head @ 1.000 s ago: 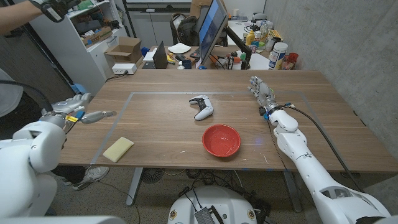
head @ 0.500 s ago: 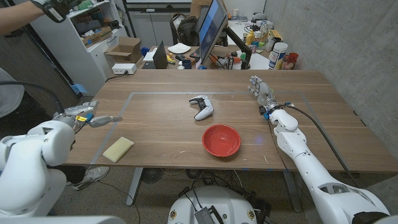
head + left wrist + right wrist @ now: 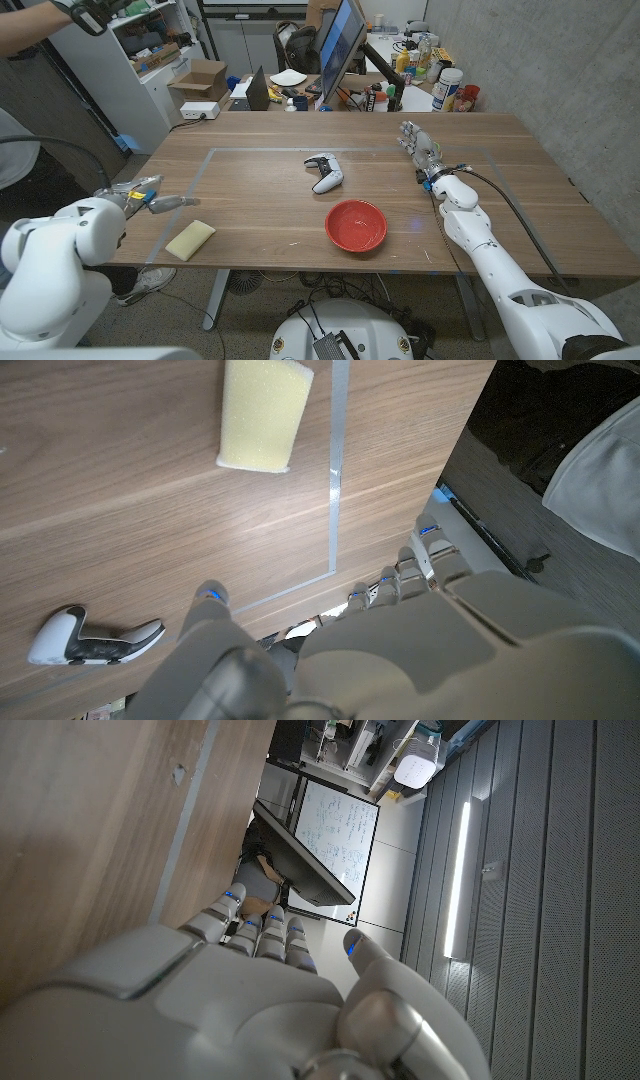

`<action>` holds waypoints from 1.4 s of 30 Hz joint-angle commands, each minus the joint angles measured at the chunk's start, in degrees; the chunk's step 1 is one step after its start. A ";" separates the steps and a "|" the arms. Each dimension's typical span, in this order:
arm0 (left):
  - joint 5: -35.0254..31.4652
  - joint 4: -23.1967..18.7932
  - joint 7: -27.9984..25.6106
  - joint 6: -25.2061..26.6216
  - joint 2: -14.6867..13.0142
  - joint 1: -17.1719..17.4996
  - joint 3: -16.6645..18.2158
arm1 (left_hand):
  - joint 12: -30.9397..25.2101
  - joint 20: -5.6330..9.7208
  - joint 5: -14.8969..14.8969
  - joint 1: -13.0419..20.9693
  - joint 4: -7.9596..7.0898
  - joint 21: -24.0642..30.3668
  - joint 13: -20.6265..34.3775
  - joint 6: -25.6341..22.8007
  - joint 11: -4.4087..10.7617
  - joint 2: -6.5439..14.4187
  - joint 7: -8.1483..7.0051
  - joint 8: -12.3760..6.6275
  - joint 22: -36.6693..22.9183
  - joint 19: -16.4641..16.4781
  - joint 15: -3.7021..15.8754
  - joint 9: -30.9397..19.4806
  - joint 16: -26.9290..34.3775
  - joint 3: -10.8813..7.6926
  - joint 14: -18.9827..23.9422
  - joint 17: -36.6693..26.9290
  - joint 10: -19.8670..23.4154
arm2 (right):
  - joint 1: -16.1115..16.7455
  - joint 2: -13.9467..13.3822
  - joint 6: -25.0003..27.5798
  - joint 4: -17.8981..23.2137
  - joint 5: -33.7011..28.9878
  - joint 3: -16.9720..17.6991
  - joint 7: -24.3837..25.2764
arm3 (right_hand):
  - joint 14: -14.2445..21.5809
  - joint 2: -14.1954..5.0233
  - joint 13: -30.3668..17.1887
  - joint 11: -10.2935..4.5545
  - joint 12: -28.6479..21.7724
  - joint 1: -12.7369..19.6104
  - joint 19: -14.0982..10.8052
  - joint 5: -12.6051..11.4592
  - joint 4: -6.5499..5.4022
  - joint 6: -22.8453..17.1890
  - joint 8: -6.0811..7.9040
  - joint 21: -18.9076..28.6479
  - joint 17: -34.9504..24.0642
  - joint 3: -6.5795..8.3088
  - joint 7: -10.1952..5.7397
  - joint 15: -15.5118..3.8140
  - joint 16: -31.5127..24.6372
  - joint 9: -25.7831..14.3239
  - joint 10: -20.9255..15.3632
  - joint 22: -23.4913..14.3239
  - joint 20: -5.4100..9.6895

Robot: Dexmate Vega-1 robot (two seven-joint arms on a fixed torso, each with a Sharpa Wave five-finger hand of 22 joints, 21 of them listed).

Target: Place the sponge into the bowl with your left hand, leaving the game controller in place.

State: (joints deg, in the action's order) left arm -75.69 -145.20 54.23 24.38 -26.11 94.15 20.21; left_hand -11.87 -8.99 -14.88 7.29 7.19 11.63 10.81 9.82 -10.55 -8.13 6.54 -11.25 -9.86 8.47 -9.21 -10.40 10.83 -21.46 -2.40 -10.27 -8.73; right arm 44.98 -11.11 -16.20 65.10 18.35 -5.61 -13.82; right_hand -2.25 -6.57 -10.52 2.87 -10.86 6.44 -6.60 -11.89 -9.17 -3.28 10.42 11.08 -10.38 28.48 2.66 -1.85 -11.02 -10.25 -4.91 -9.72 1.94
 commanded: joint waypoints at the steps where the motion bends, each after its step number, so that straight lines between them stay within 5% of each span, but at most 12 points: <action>1: 1.72 2.92 1.12 3.15 -3.31 0.15 -1.53 | -0.19 0.01 -0.22 0.65 -0.06 -0.04 0.20 2.93 -0.14 -0.34 5.50 -0.02 -0.16 -0.03 -0.07 -0.19 0.23 0.28 0.15 -0.12 0.10 | -0.50 0.44 -0.23 -0.89 -0.44 -0.07 -0.47 | 0.26 -2.66 -0.25 -0.07 -0.36 -0.64 -0.41 -0.38 0.29 -0.46 0.40 0.41 -0.20 0.14 0.31 -0.17 0.10 -0.16 -0.75 -0.22 4.02; 42: 13.07 10.10 -0.27 13.98 -18.33 -0.26 -7.57 | 0.23 -0.37 -0.76 0.98 -0.10 -0.56 0.26 3.23 -0.25 -0.42 5.50 0.30 -0.17 -0.73 -0.24 -0.19 0.03 1.31 -0.30 -0.18 -0.53 | -1.70 1.03 -0.98 -3.26 -1.52 -0.02 -0.01 | 0.30 -2.61 -0.25 -0.02 -0.33 -0.88 -0.44 -0.44 0.51 -0.49 0.40 0.36 -0.15 0.28 0.40 -0.12 0.18 -0.16 -0.78 -0.21 4.03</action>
State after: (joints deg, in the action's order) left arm -66.49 -136.97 55.39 35.57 -40.57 93.74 13.99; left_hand -11.84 -9.22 -15.31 7.58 7.03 11.19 10.80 9.82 -10.76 -8.42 6.54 -11.01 -9.87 8.25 -9.21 -10.41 10.83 -20.36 -2.40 -10.26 -8.95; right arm 43.99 -10.36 -16.64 63.02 17.37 -5.49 -13.74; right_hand -2.25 -6.26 -10.52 2.87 -10.86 6.14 -6.59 -12.11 -8.94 -3.59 10.42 11.08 -10.39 28.71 2.97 -1.85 -11.02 -10.25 -5.32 -9.72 1.94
